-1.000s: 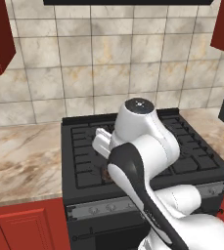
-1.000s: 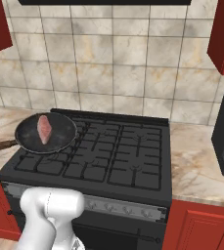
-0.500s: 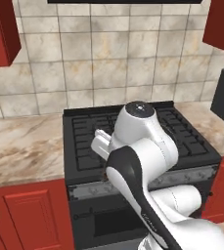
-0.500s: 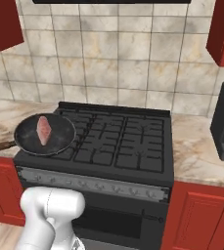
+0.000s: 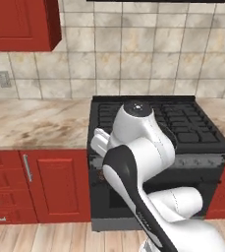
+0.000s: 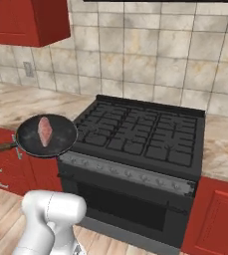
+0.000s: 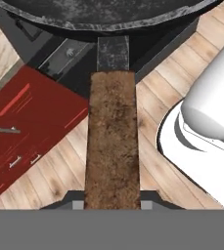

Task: Pick up the pan with the steak in it and place it on the dining table. Then place the steak on the plate.

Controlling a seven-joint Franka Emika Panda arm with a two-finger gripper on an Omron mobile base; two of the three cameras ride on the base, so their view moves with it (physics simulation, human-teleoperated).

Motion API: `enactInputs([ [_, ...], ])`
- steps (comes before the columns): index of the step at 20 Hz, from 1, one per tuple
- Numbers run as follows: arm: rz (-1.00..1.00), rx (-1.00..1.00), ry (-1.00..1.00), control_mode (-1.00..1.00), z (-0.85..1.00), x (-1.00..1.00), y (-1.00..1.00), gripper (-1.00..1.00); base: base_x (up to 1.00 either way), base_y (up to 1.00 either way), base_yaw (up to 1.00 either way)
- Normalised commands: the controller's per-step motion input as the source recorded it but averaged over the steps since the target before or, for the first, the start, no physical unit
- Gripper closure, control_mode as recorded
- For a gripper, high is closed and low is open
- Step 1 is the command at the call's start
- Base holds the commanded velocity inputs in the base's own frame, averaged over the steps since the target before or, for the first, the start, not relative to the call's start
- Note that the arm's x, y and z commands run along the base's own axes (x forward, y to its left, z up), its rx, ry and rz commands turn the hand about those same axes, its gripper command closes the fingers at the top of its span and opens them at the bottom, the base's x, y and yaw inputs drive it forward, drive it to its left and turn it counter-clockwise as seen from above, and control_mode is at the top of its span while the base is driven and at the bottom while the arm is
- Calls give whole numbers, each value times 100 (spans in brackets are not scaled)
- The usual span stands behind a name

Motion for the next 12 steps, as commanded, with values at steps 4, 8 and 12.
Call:
enactInputs([
  [4,0,0,0,100,0,0,0,100,-11,12,48],
  [8,0,0,0,100,0,0,0,100,-9,13,48],
  [12,0,0,0,100,0,0,0,100,-9,14,48],
])
